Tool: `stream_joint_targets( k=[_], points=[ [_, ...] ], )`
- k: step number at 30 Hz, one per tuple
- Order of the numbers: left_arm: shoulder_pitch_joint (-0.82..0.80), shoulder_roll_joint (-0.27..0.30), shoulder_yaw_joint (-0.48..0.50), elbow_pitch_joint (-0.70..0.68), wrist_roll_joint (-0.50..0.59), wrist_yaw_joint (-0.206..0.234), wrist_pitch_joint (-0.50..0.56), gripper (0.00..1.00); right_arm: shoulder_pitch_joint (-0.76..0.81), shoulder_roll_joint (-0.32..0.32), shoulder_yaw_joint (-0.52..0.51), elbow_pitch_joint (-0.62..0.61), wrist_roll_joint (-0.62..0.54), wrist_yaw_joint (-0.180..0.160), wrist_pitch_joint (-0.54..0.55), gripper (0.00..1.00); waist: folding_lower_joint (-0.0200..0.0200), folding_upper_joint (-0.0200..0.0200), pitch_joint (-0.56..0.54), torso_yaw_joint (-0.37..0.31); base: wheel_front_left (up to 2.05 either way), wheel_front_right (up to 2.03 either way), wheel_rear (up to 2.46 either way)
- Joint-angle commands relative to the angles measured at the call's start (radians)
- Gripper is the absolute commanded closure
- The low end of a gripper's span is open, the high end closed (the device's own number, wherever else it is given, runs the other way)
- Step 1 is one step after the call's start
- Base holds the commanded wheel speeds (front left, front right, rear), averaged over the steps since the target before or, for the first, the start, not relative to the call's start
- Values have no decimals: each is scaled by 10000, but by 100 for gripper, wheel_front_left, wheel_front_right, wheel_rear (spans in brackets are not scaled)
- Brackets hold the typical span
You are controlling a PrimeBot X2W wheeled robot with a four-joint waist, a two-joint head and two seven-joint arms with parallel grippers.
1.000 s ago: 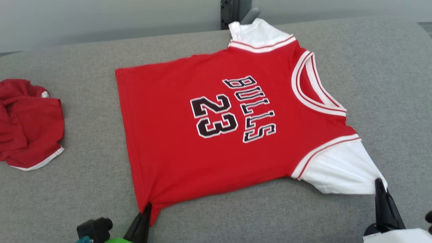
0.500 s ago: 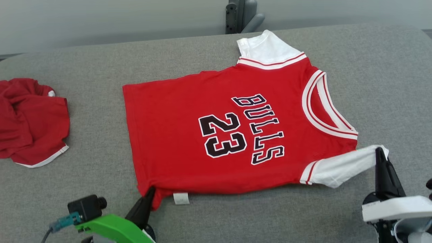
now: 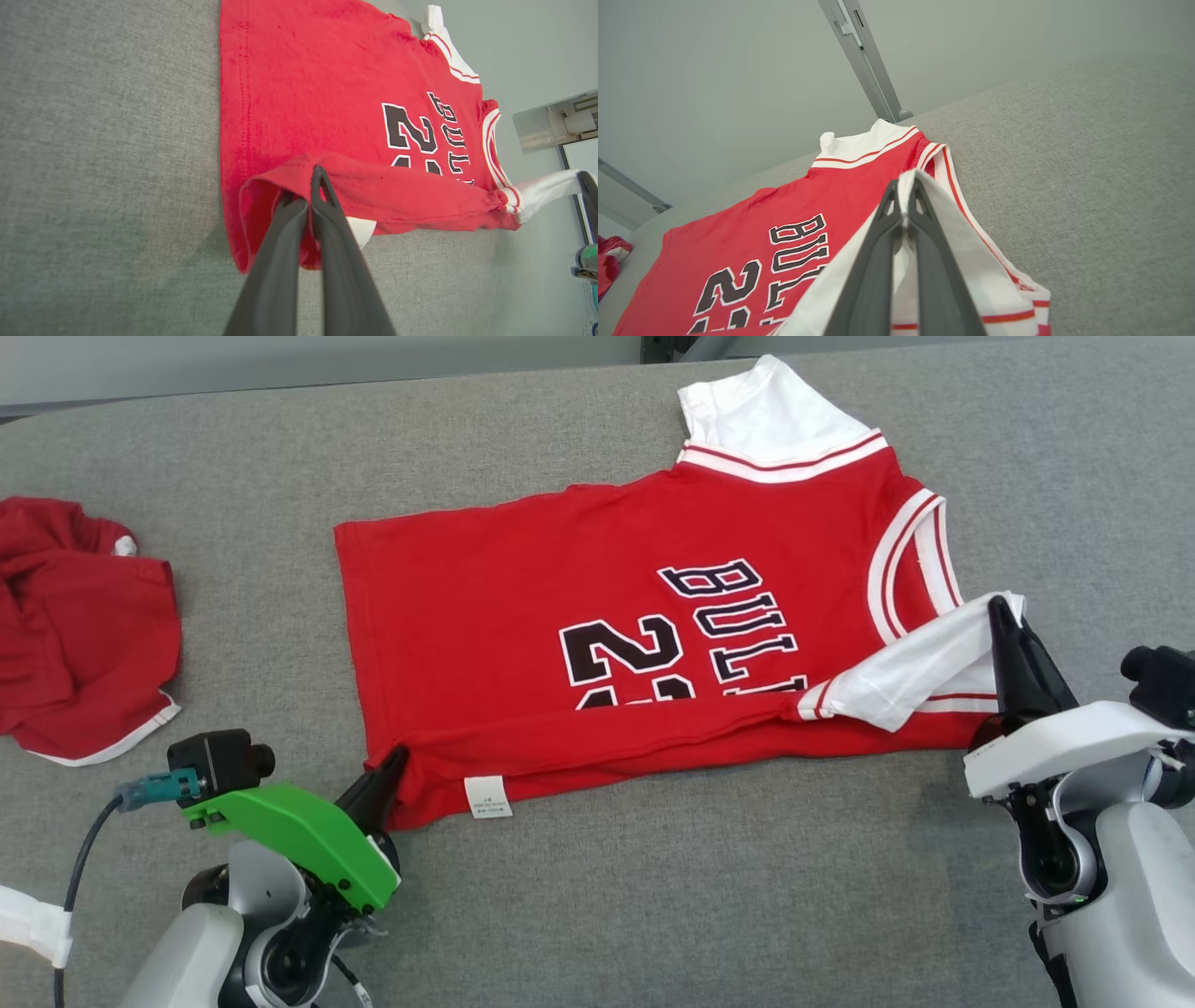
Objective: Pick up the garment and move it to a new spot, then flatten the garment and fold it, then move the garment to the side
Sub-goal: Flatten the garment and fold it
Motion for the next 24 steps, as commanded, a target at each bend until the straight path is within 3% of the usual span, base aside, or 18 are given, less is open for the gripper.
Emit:
stream_joint_targets(
  k=[1, 5, 6, 7, 8, 9, 13, 17, 24],
  points=[
    [-242, -37, 35, 167, -84, 26, 77, 100, -269, -134, 42, 256, -99, 0, 35, 100, 1, 0, 12, 99, 0, 0, 0],
    [-572, -129, -52, 728, -186, -44, 290, 100, -789, -324, 261, 1203, -271, 0, 246, 100, 1, 0, -3, 253, 0, 0, 0],
    [-635, -178, -65, 875, -213, -21, 301, 95, -904, -382, 388, 1408, -324, 0, 320, 98, 1, 0, -11, 282, 0, 0, 0],
    [-686, -215, -86, 989, -225, -42, 319, 63, -1019, -466, 562, 1545, -368, 0, 345, 61, 1, 0, -18, 305, 0, 0, 0],
    [-724, -257, -107, 1093, -246, -82, 326, 21, -1102, -572, 705, 1683, -447, 0, 361, 10, 1, 0, -25, 320, 0, 0, 0],
    [-758, -260, -169, 1175, -224, -156, 372, 0, -1156, -661, 837, 1813, -482, 0, 370, 0, 1, 0, -31, 332, 0, 0, 0],
    [-824, -312, -117, 1275, -184, -348, 95, 0, -1280, -983, 1078, 2024, -636, 0, 185, 0, 1, 0, -107, 398, 0, 0, 0],
    [-594, -415, 344, 1043, -267, -225, -598, 0, -784, -1435, 1152, 1789, -1143, 0, -93, 0, 1, 0, -302, 397, 0, 0, 0],
    [726, 283, 265, 80, 427, -63, -1024, 0, 602, -2033, 969, 307, -1818, 0, 928, 0, 1, 0, -244, 201, 0, 0, 0]
  ],
)
